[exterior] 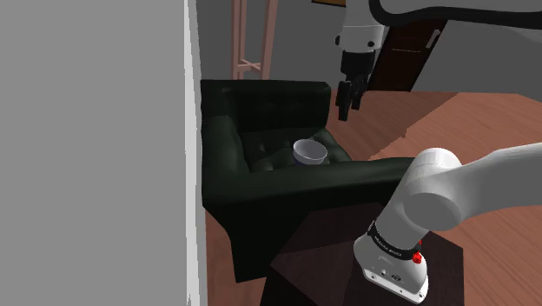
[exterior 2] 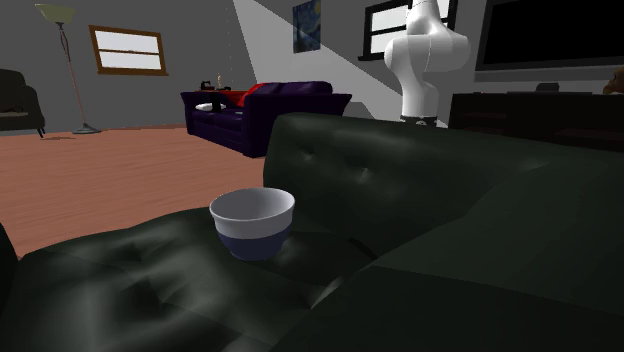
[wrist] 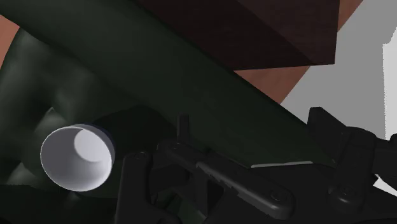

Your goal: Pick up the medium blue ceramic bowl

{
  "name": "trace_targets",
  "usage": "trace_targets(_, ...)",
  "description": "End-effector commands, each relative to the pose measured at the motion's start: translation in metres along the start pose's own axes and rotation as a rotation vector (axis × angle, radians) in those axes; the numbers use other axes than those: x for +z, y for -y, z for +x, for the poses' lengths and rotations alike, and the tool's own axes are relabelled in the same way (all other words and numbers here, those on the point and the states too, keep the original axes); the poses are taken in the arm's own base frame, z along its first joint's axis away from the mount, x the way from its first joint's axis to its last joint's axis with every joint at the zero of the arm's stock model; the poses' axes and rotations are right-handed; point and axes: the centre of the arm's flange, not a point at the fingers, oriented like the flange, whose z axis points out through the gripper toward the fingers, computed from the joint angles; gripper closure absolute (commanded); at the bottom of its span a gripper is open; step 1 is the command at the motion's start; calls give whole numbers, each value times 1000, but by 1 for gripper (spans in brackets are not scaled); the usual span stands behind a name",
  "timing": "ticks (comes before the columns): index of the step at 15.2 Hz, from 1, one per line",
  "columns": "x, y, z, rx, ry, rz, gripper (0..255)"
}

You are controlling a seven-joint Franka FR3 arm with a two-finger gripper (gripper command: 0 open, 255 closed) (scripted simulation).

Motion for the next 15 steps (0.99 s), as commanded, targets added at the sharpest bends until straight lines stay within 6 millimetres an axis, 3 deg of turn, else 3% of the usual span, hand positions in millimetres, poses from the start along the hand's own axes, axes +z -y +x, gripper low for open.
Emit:
trace_targets(1,0,0,0,0,0,0,0)
trace_targets(15,137,-74,85,-8,-42,-62,0)
